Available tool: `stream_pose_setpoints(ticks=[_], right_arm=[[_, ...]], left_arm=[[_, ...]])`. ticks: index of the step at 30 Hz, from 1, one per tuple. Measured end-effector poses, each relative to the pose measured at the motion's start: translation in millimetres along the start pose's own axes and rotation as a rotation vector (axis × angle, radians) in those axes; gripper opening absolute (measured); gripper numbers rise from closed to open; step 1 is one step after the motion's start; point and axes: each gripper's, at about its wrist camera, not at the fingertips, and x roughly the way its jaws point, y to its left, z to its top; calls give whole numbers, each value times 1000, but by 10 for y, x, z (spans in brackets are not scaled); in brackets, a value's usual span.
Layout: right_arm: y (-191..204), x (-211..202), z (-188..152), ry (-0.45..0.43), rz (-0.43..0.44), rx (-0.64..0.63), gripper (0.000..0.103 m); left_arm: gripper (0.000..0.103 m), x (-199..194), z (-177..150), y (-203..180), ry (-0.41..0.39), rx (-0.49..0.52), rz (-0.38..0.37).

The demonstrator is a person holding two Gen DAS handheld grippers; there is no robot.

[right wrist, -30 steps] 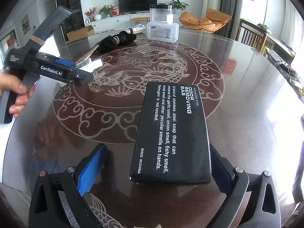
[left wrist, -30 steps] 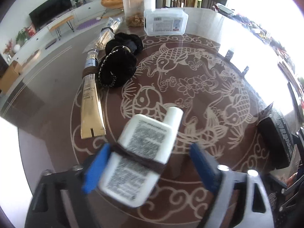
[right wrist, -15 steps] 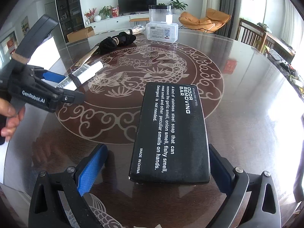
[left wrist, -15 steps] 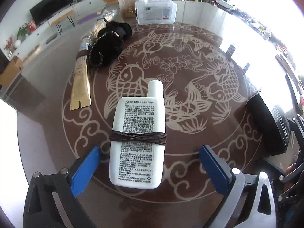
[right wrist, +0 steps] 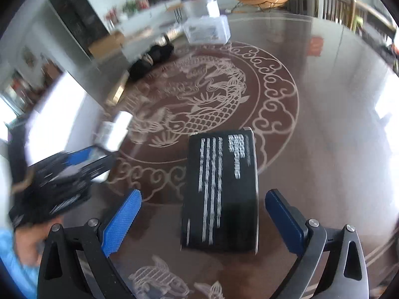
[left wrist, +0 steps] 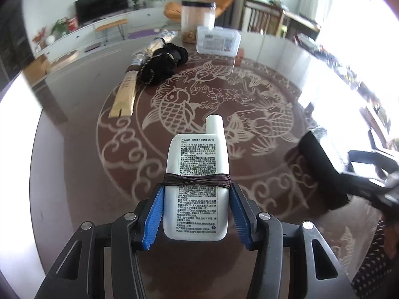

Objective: Organize objects
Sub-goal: 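Grasp the white bottle with brown band with the left tool while the right tool holds the box, then carry the box and bottle over the white bin and open both tools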

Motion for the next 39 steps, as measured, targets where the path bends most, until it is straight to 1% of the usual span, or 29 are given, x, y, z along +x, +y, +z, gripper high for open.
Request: stream_pose_setpoints(ticks=[1, 2, 4, 6, 7, 10, 13, 15, 17, 19, 21, 22, 23, 24, 25, 26, 28, 30, 31, 32, 33, 34, 35, 36, 37, 39], right_arm=[[50, 51, 32, 17, -55, -28, 70], [60, 76, 34, 31, -101, -39, 59], [61, 46, 8, 31, -79, -35, 59], [96, -46, -49, 14, -89, -42, 59], [133, -110, -70, -5, -97, -36, 59], [349, -400, -75, -67, -59, -58, 59], [751, -778, 30, -150, 6, -105, 59], [1132, -1008, 116, -202, 71, -150, 59], [1576, -1174, 197, -241, 145, -206, 59], [2081, -1285, 254, -264, 238, -269, 59], [2558, -1345, 252, -270, 332, -323, 59], [2731, -1336, 242, -265, 368, -341, 59], [3003, -1301, 233, -246, 424, -373, 59], [3167, -1251, 226, -228, 453, -396, 59], [3394, -1161, 198, -207, 477, -426, 59], [3543, -1081, 154, -191, 483, -451, 59], [3869, -796, 56, -132, 490, -507, 59], [4036, -557, -76, -72, 505, -522, 60], [4102, -415, -110, -33, 518, -523, 61], [4154, -272, -142, 4, 525, -517, 61], [4177, -170, -166, 28, 529, -508, 61], [4170, -128, -179, 31, 529, -497, 61], [4153, -129, -181, 23, 534, -488, 65], [4106, -159, -180, 4, 545, -480, 73], [4022, -196, -164, -22, 549, -475, 76], [3837, -344, -149, -104, 530, -466, 85]], left_arm=[[52, -86, -87, 17, -28, -22, -11], [52, -137, -151, 20, -47, -33, -16], [52, -317, -282, 51, -96, -48, -23], [52, -472, -332, 92, -134, -63, -27], [52, -583, -367, 127, -158, -78, -37], [52, -918, -419, 258, -215, -133, -77], [52, -1366, -469, 466, -280, -183, -110], [52, -1691, -522, 647, -326, -200, -103], [52, -2019, -607, 872, -367, -216, -64], [52, -2284, -709, 1154, -389, -244, -4], [52, -2464, -833, 1435, -387, -276, 71], [52, -2529, -909, 1596, -379, -298, 117], [52, -2569, -990, 1757, -364, -322, 163], [52, -2585, -1049, 1859, -352, -339, 193], [52, -2586, -1128, 1994, -332, -365, 232], [52, -2570, -1208, 2118, -305, -392, 262], [52, -2526, -1344, 2279, -265, -433, 306], [53, -2435, -1452, 2411, -189, -465, 365], [60, -2349, -1497, 2474, -135, -481, 395], [66, -2277, -1523, 2514, -99, -498, 410], [77, -2215, -1554, 2546, -72, -522, 419], [79, -2199, -1575, 2556, -69, -534, 417], [79, -2203, -1586, 2549, -80, -539, 406], [79, -2202, -1595, 2536, -93, -538, 400], [79, -2213, -1578, 2492, -114, -534, 402], [79, -2236, -1547, 2391, -159, -519, 401]])
